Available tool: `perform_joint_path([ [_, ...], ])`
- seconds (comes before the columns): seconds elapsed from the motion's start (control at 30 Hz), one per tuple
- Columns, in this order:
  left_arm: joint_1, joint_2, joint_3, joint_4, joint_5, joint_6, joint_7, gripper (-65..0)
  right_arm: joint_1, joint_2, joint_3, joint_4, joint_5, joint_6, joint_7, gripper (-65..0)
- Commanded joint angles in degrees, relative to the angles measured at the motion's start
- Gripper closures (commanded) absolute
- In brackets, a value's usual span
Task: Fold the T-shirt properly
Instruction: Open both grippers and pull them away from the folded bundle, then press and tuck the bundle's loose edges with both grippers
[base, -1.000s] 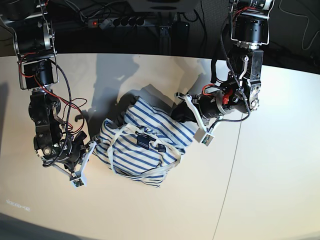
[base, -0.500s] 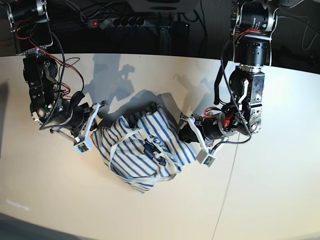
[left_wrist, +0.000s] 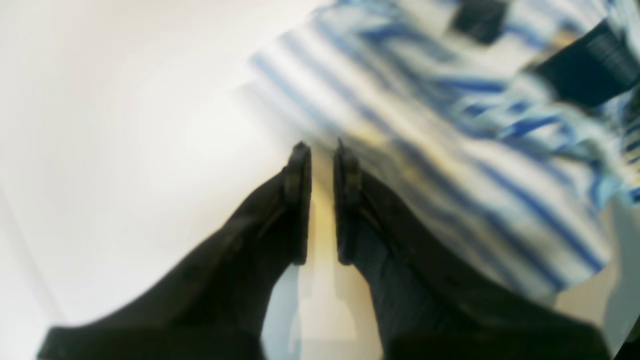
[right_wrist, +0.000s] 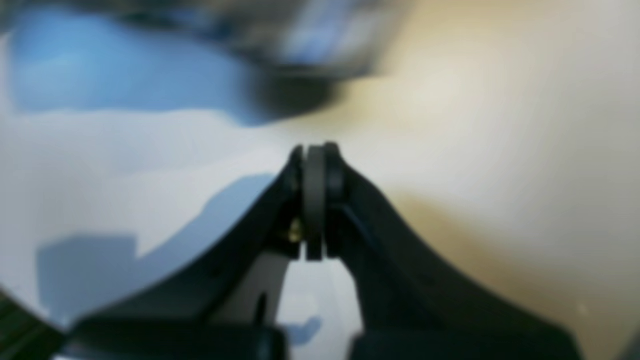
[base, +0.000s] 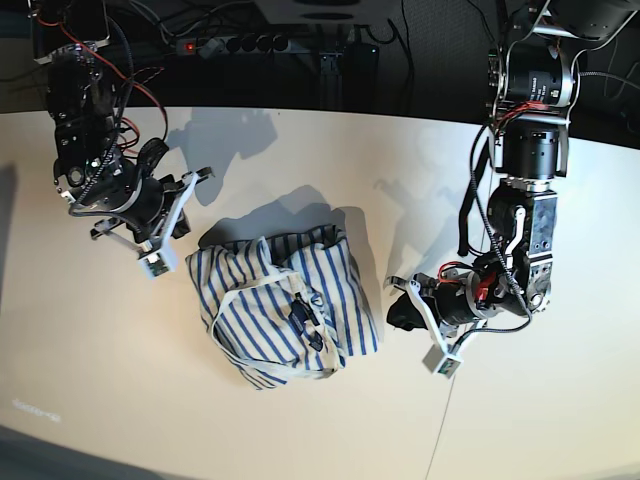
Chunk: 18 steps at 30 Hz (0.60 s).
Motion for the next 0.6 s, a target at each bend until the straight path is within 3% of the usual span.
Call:
perform_joint_path([
  [0.0,-1.25,-0.96,-0.07,0.90,-1.49,-0.39,-0.31,-9.9,0.92,1.14,2.49,1.01,-0.15,0.13,1.36,0.0],
  [0.17,-0.66,-3.02,-0.07,0.90,-3.10,-0.55,-1.07,-9.9,2.01,2.80,6.08,-1.31,0.37,2.40,8.59,0.0],
  [0.57,-0.35,-2.80,-0.07,0.90,-2.91,-0.61,-2.38,-9.9,19.71,2.32,2.34,-25.29,2.95,4.09,10.36,0.0],
])
